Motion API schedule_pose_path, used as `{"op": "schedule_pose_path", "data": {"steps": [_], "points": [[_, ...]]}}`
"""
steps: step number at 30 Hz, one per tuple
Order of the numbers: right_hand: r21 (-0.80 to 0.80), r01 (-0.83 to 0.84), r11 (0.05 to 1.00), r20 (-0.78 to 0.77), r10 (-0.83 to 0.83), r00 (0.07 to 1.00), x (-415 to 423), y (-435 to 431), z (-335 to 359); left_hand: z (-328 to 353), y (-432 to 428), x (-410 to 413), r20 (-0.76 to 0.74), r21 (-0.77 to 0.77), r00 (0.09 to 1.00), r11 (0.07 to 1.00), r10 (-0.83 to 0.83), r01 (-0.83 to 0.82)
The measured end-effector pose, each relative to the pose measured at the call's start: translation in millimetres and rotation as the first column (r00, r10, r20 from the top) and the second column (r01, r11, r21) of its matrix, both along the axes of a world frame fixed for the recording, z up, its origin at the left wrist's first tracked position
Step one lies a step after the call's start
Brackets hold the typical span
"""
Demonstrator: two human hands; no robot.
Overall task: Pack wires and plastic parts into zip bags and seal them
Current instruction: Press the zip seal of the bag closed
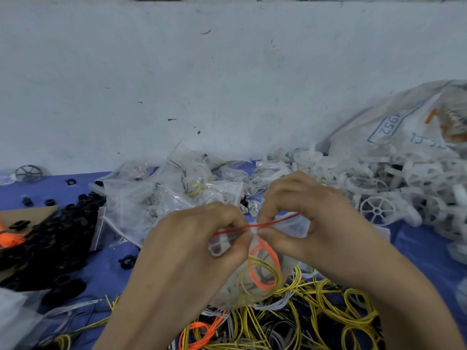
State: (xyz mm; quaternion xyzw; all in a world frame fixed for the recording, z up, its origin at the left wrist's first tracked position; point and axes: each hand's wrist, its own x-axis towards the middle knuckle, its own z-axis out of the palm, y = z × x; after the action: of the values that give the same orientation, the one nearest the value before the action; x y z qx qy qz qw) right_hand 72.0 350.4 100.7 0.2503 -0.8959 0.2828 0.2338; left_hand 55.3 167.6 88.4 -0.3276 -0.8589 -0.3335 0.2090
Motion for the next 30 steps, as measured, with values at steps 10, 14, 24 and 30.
{"op": "schedule_pose_path", "data": {"steps": [10, 14, 24, 30], "points": [[0.002, -0.004, 1.000, -0.020, 0.004, 1.000, 1.7, 1.7, 1.5, -0.2, 2.6, -2.1, -0.001, 0.026, 0.998, 0.998, -0.063, 0.063], [-0.007, -0.021, 1.000, -0.008, 0.021, 1.000, 1.4, -1.8, 0.8, 0.1, 0.8, -3.1, 0.006, 0.019, 0.994, 0.994, -0.111, 0.111], [-0.056, -0.030, 0.998, -0.009, 0.030, 1.000, -0.2, 6.2, 1.1, 0.9, -2.0, -2.8, 0.009, 0.036, 0.997, 0.996, -0.077, 0.077], [-0.113, -0.013, 0.993, 0.011, 0.014, 1.000, -4.2, 15.7, -1.0, 0.0, -1.2, -3.7, 0.018, 0.039, 0.997, 0.997, -0.069, 0.068]]}}
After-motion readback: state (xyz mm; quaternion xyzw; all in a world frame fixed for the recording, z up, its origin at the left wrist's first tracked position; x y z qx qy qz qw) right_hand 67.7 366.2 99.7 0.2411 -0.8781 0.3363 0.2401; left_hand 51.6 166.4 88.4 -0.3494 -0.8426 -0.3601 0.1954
